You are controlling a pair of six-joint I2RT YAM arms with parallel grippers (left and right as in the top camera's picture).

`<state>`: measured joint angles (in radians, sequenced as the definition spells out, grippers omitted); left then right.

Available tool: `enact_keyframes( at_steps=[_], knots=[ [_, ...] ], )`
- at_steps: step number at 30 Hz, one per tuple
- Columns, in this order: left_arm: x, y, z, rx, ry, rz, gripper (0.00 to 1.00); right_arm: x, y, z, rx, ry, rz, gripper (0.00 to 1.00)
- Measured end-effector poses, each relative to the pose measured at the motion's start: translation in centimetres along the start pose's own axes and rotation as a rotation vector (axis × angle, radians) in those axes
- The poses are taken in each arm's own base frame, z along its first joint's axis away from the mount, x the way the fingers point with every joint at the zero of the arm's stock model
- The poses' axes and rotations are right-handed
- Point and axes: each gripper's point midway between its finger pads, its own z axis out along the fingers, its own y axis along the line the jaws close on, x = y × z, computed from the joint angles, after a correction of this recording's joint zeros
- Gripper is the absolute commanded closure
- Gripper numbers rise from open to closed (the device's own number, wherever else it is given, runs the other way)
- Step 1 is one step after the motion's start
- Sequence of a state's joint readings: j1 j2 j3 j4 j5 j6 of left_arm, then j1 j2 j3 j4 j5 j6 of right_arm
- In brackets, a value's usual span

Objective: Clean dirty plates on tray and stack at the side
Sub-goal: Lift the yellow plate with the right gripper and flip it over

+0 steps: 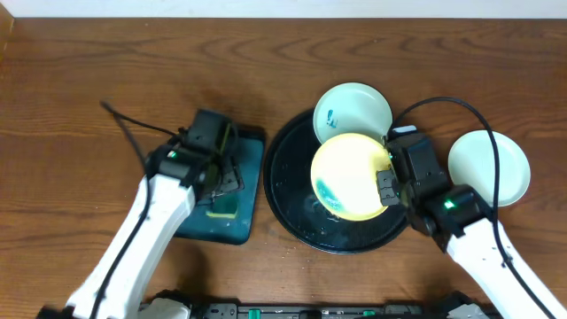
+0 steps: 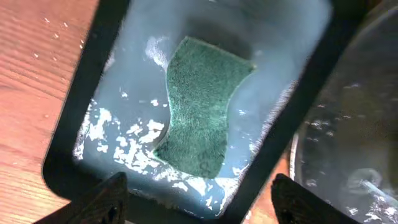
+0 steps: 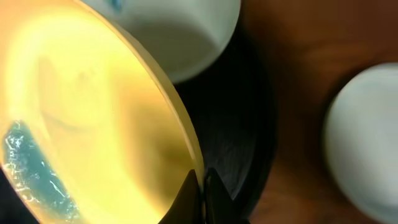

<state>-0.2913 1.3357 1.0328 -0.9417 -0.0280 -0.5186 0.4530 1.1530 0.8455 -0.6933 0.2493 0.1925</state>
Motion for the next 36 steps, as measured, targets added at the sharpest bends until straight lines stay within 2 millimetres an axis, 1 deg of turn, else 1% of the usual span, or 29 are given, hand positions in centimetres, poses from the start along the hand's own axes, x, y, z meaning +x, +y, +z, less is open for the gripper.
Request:
enact_keyframes(
  at_steps=[4, 8, 9, 10, 15, 20, 28, 32, 36],
  knots=[
    [-0.4, -0.1, -2.0, 0.044, -0.066, -0.006, 0.23, -1.7, 0.2, -1.3, 0.055, -0.102, -0.070, 0.99],
    [-0.5, -0.1, -2.7, 0.060, -0.091, -0.009, 0.21, -2.2, 0.9, -2.3, 0.122, -0.152, -0.152, 0.99],
    [-0.5, -0.1, -2.7, 0.060, -0.091, -0.009, 0.20, -2.3, 1.0, -2.5, 0.139, -0.162, -0.174, 0.99],
    [-0.5, -0.1, -2.7, 0.060, -0.090, -0.009, 0.14, -2.3, 1.1, -2.8, 0.165, -0.173, -0.198, 0.99],
    [-0.5, -0.1, -2.7, 0.060, -0.090, -0.009, 0.14, -2.9, 2.2, -4.4, 0.261, -0.247, -0.323, 0.99],
    [-0.5, -0.1, -2.7, 0.060, -0.089, -0.008, 0.14, -3.2, 3.0, -5.6, 0.313, -0.300, -0.388, 0.99],
    [-0.5, -0.1, -2.7, 0.060, -0.089, -0.009, 0.13, -3.6, 4.0, -6.4, 0.328, -0.340, -0.452, 0.99],
    [-0.5, -0.1, -2.7, 0.060, -0.090, -0.008, 0.14, -3.8, 4.9, -6.8, 0.319, -0.361, -0.507, 0.99],
    [-0.5, -0.1, -2.7, 0.060, -0.089, -0.009, 0.13, -3.9, 5.1, -6.9, 0.325, -0.369, -0.531, 0.99]
  ],
)
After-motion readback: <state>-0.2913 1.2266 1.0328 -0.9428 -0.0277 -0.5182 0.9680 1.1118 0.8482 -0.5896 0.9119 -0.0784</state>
